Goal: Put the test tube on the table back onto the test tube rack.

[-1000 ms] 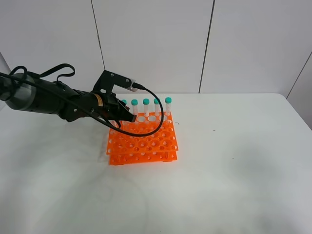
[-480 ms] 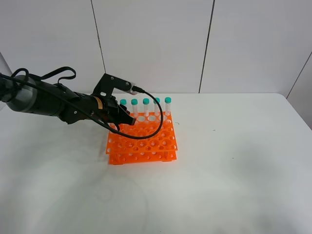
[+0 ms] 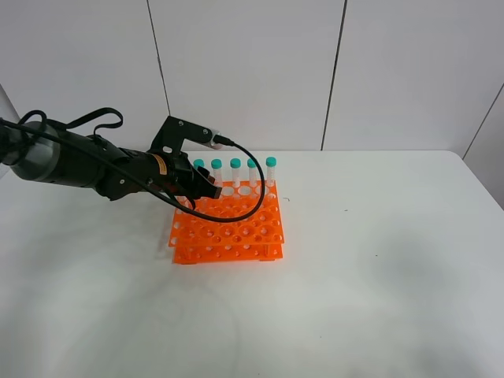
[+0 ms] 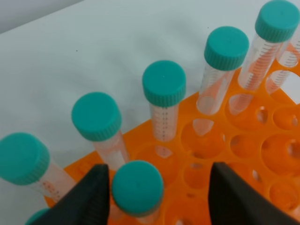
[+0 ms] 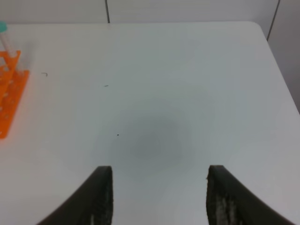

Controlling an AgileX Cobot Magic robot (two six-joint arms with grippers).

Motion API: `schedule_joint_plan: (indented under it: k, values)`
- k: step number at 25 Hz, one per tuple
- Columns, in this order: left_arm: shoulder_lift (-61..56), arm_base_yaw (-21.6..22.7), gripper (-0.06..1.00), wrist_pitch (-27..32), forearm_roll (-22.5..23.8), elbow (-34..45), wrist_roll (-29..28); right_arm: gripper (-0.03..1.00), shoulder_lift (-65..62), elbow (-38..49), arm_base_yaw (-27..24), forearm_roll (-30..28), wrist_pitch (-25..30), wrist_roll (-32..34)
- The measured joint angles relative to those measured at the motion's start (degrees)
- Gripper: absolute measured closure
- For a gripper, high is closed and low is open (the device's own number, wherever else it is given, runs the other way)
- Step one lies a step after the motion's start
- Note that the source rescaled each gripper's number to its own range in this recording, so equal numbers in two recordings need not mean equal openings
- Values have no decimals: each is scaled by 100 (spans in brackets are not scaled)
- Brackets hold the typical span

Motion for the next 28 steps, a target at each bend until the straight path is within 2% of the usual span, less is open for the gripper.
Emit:
schedule_joint_plan:
  k: [15,18,20,21,26,28]
  values:
    - [-773,0,59,529,-12,-132,-70,38,0,0,0,0,0,0]
    - [-1242,32,59,785,-258,-132,-53,38,0,0,0,0,0,0]
    - [-1534,130,59,1085,-594,-166,207,38,0,0,0,0,0,0]
    - [-1687,222,59,1234,-868,-179,513,38,0,0,0,0,0,0]
    - [-2272,846,59,2211,-3020,-192,2759,38,0,0,0,0,0,0]
    - [-2418,1064,59,2515,-3635,-192,3427,38,0,0,0,0,0,0]
